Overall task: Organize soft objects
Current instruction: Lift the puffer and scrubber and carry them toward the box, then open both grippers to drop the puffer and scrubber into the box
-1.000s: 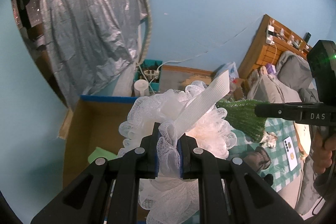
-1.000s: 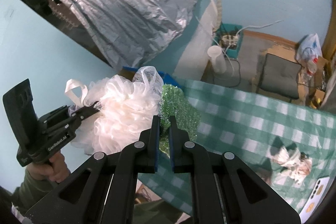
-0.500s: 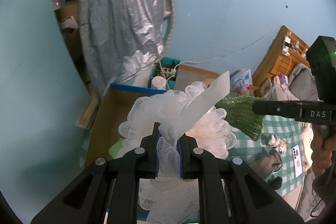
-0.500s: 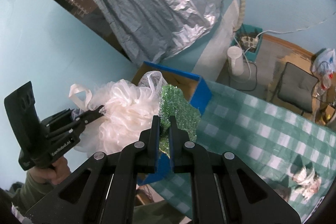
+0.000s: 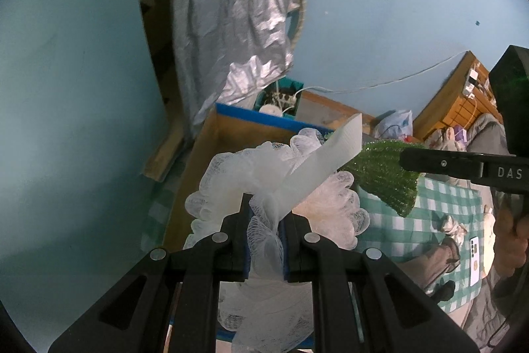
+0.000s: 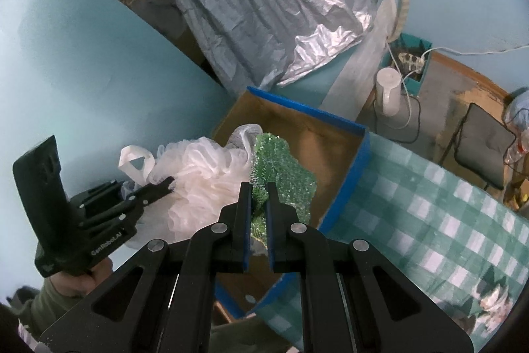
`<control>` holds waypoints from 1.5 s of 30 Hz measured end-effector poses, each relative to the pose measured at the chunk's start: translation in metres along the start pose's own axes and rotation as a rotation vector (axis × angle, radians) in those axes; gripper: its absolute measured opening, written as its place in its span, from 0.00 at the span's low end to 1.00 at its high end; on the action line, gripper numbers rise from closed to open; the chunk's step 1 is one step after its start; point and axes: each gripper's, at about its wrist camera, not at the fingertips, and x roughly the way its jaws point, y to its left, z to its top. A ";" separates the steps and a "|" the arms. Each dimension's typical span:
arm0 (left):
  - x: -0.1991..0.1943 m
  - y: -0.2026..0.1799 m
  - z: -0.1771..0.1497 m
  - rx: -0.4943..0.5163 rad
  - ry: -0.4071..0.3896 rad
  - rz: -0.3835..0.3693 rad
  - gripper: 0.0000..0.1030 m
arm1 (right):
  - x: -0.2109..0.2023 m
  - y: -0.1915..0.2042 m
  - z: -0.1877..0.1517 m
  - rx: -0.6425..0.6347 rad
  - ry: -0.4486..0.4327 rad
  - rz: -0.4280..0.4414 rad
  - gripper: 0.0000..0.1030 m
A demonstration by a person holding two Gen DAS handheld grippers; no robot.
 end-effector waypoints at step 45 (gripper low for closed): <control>-0.010 -0.001 -0.022 0.050 0.048 0.028 0.75 | 0.002 0.005 -0.024 0.078 -0.006 -0.178 0.57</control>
